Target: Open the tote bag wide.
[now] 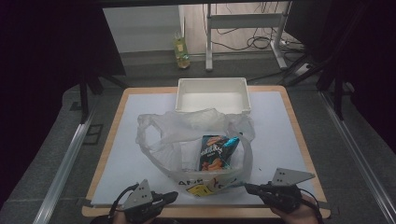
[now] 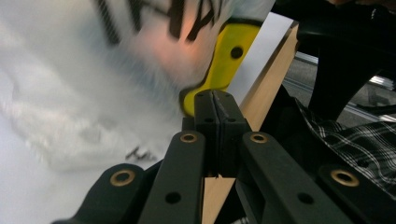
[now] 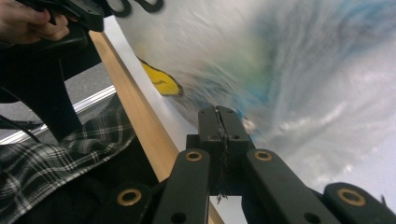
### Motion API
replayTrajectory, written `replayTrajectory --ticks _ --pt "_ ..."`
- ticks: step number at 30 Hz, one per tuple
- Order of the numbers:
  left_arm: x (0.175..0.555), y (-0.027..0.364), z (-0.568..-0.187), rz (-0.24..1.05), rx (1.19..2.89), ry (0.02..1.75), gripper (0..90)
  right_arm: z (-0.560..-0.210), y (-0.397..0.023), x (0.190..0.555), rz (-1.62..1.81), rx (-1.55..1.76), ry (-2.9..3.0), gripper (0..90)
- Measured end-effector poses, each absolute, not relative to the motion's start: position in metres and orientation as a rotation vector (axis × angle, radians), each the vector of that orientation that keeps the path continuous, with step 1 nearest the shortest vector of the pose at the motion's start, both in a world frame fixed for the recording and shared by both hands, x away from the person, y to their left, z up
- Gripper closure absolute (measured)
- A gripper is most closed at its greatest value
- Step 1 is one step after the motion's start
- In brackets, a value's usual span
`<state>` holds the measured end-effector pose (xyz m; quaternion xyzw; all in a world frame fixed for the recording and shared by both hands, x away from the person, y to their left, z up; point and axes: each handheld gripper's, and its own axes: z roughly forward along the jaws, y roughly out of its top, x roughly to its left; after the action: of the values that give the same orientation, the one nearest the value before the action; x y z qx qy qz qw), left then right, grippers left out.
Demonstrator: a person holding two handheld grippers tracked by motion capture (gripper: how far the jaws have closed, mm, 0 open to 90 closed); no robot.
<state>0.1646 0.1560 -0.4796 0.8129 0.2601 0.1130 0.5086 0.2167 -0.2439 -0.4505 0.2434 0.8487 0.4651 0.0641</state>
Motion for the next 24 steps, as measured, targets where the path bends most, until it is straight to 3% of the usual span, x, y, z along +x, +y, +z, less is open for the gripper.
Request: replayTrajectory --ticks 13,24 --pt "0.204 0.141 -0.476 0.378 1.942 0.67 89.2 -0.452 -0.232 0.25 1.391 0.759 2.522 88.9" --pt "0.25 0.137 -0.504 0.326 1.97 0.848 89.2 -0.468 -0.244 0.28 1.393 0.929 2.502 89.0"
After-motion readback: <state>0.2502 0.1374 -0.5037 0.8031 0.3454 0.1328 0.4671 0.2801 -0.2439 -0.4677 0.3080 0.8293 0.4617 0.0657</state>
